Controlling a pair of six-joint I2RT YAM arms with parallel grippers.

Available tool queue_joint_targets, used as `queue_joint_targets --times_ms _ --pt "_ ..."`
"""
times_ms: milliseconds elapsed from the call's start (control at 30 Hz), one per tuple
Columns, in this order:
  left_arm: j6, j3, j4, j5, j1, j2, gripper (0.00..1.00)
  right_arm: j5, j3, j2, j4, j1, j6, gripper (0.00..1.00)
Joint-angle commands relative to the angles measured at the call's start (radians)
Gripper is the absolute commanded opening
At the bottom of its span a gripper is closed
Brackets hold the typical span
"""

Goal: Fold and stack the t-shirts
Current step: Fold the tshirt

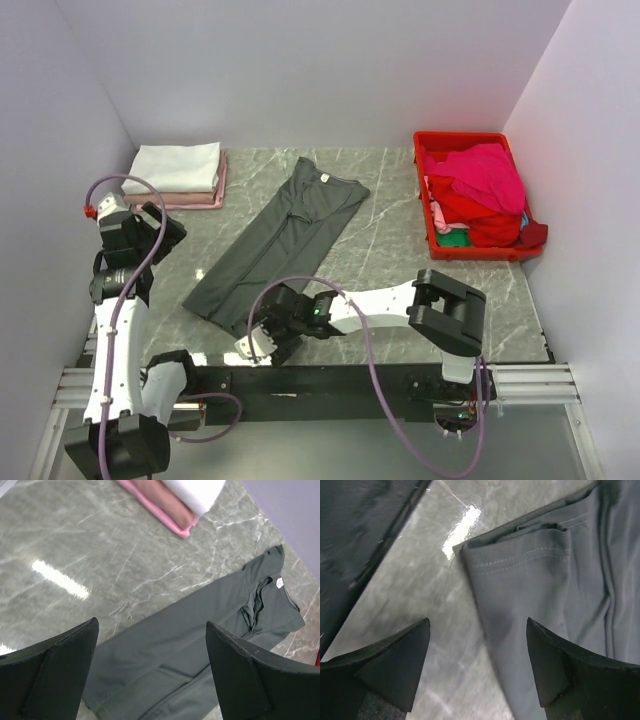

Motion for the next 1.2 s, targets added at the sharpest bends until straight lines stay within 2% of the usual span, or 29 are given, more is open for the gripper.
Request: queue_joint_targets --times_ms 0,167,267,300,467,500,533,567,767,933,1000,1033,1167 --pt "-0.081 -0.021 -0.080 -0.061 0.005 -0.035 0.92 0.120 0.046 0.053 0.133 0.018 0.035 0.82" --pt "-0.072 -0.018 -0.105 -0.057 0.005 -0.081 0.91 0.148 0.069 0.112 0.160 0.019 0.041 0.75" --pt "-0.054 -0.007 -0.117 -0.058 0.005 -0.098 0.91 0.145 0.090 0.137 0.147 0.021 0.050 0.66" --pt "-0.049 -0.003 -0.122 -0.061 0.005 -0.107 0.91 0.131 0.100 0.142 0.141 0.021 0.055 0.60" --pt "-0.006 0.003 -0.128 -0.035 0.005 -0.132 0.91 0.096 0.097 0.157 0.117 0.026 0.064 0.39" --pt "-0.006 0.002 -0.123 -0.029 0.003 -0.135 0.91 0.090 0.089 0.154 0.117 0.026 0.058 0.20" --pt "-0.002 -0.001 -0.120 -0.017 0.005 -0.139 0.91 0.065 0.080 0.142 0.117 0.026 0.053 0.09" --pt "0.009 -0.006 -0.113 0.014 0.003 -0.146 0.91 0.054 0.052 0.131 0.117 0.026 0.035 0.01" --pt "0.043 -0.016 -0.065 0.149 0.005 -0.121 0.89 -0.120 -0.044 -0.002 -0.055 0.001 -0.122 0.00" --pt "0.087 -0.055 0.037 0.392 0.005 -0.078 0.89 -0.186 -0.161 -0.163 -0.274 -0.046 -0.261 0.00" --pt "0.086 -0.066 0.071 0.446 0.005 -0.029 0.88 -0.185 -0.210 -0.206 -0.320 -0.085 -0.307 0.00" --pt "0.081 -0.067 0.096 0.519 0.002 -0.009 0.88 -0.185 -0.227 -0.249 -0.365 -0.098 -0.321 0.00" --pt "0.020 -0.050 0.225 0.605 -0.032 0.151 0.87 -0.194 -0.316 -0.357 -0.465 -0.189 -0.400 0.00"
